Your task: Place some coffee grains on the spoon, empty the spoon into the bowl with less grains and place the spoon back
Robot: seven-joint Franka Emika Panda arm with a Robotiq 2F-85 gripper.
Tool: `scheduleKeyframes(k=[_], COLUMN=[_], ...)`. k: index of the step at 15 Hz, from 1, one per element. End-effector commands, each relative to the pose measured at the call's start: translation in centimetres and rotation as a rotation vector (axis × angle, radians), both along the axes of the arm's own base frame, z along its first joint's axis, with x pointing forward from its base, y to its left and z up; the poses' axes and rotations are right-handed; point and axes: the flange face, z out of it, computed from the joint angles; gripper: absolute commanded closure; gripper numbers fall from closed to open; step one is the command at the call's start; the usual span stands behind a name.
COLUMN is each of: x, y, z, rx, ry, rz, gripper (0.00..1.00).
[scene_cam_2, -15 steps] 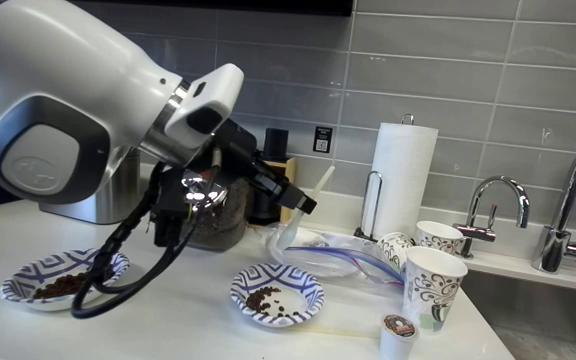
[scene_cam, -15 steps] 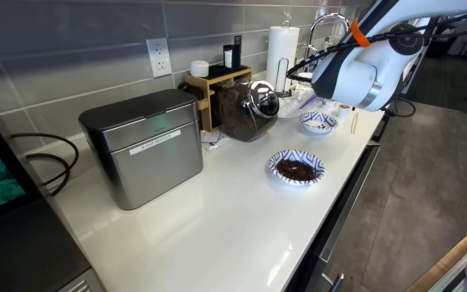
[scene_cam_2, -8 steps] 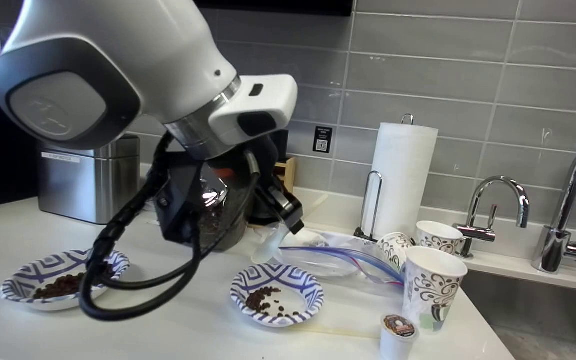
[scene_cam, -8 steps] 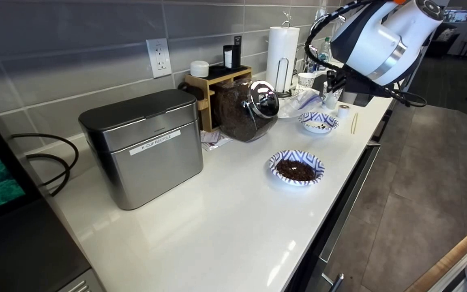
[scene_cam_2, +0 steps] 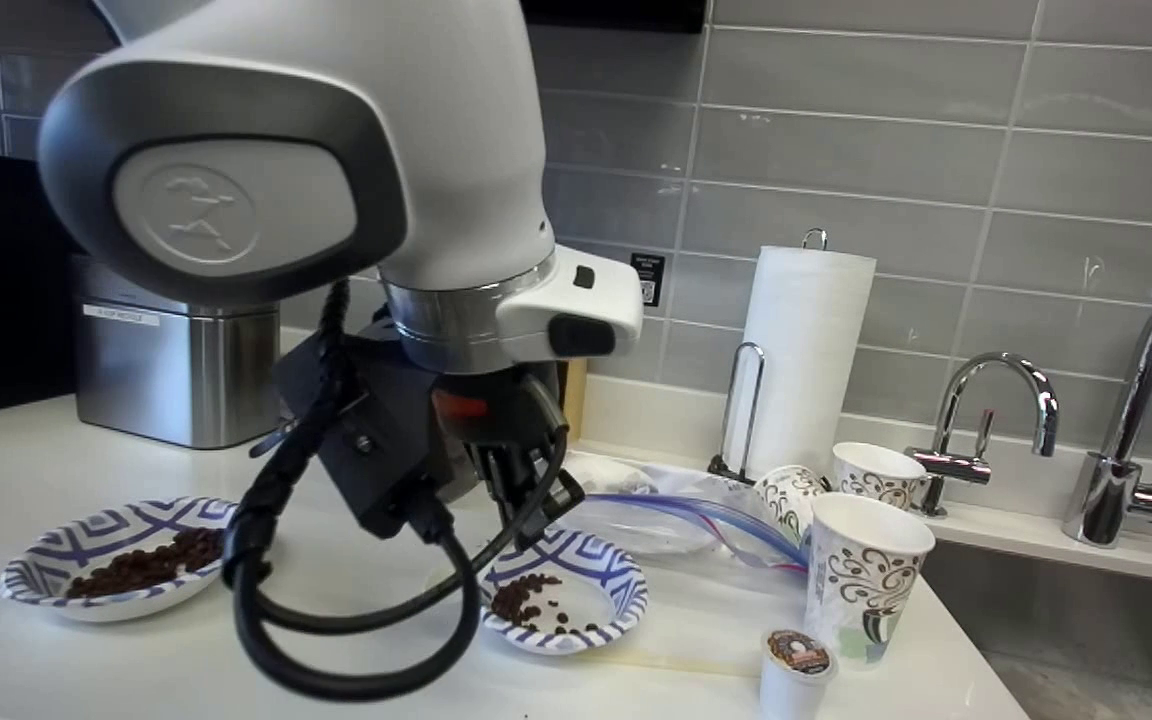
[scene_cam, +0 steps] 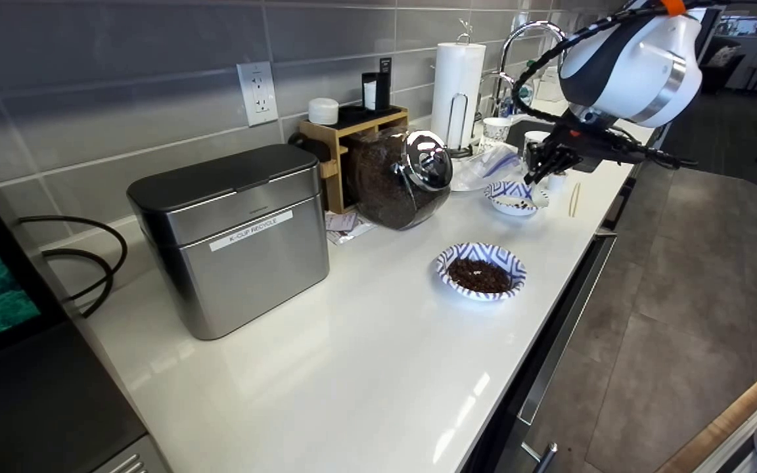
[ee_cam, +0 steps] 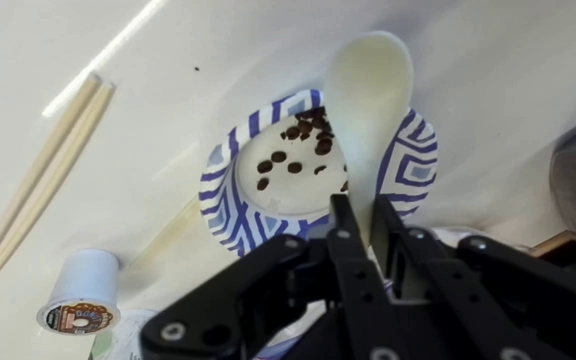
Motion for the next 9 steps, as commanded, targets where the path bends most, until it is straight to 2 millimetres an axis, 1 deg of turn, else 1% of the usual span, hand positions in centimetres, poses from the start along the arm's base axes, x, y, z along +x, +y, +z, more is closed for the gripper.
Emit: scheduleKeyframes(k=[1,3,4,6,7,9], x=[0.1,0.4,0.3,0.3,0.2,-0.2], y=[0.3,1.6,2.6,4.7,5.6,7.0], z=[2.8,4.5,5.2,5.8,5.7,5.9], rx=[0.012,-0.014,-0.022,-0.045,-0.059,-0.081], ry=[0.074,0.109,0.143,0.204,0.232,0.284], rz=[0.037,0.096,0.146,0.215,0.239,0.293], gripper=[0.97,0.97,0.97,0.97,0.97,0.97])
